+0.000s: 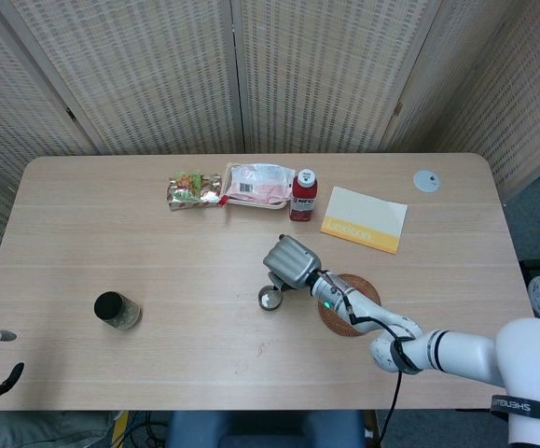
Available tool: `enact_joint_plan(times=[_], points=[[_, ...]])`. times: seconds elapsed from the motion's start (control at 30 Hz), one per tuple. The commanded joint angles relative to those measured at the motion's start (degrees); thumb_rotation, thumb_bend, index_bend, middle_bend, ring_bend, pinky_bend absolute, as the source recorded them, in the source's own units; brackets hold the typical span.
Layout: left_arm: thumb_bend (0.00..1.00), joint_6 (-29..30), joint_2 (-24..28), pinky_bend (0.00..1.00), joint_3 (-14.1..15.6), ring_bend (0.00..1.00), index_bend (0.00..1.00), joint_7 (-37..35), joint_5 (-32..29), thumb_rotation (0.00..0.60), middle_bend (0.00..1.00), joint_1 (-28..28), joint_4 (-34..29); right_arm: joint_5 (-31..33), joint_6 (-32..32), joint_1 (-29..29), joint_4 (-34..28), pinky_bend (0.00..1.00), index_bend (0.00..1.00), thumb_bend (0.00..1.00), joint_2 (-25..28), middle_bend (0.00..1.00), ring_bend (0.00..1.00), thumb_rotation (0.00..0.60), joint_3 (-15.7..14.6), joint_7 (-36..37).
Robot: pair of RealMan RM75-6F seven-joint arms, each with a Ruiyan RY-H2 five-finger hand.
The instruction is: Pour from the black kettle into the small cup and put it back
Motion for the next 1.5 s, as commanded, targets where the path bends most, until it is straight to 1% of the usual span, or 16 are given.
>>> enact_joint_plan(times=[0.03,0.8,1.2,1.5], points=[[0.25,0.0,-0.1,0.04,0.1,0.17,0.39,-0.2,0.0,0.600,0.10,0.1,0.1,0.8,-0.3,1.1,0.6,0.42,1.00,0.71,-0.7,1.00,0.93,0.440,-0.6,-2.0],[0.25,0.6,-1.2,0.04,0.1,0.17,0.39,-1.2,-0.1,0.600,0.10,1.0,1.4,5.9,0.1,6.9,0.5,0.43,1.00,0.71,-2.0,1.00,0.93,0.443,-3.6,-13.7],[0.25,0.9,-1.8,0.04,0.3,0.17,0.39,-1.4,0.2,0.600,0.10,1.4,1.8,9.2,1.1,9.7,-1.5,0.43,1.00,0.71,-2.1,1.00,0.94,0.444,-5.9,-20.2],[0.25,1.3,-2.1,0.04,0.4,0.17,0.39,-1.7,0.3,0.600,0.10,1.8,2.2,12.1,3.5,11.0,-3.3,0.44,1.00,0.71,-2.0,1.00,0.94,0.446,-7.9,-25.3]])
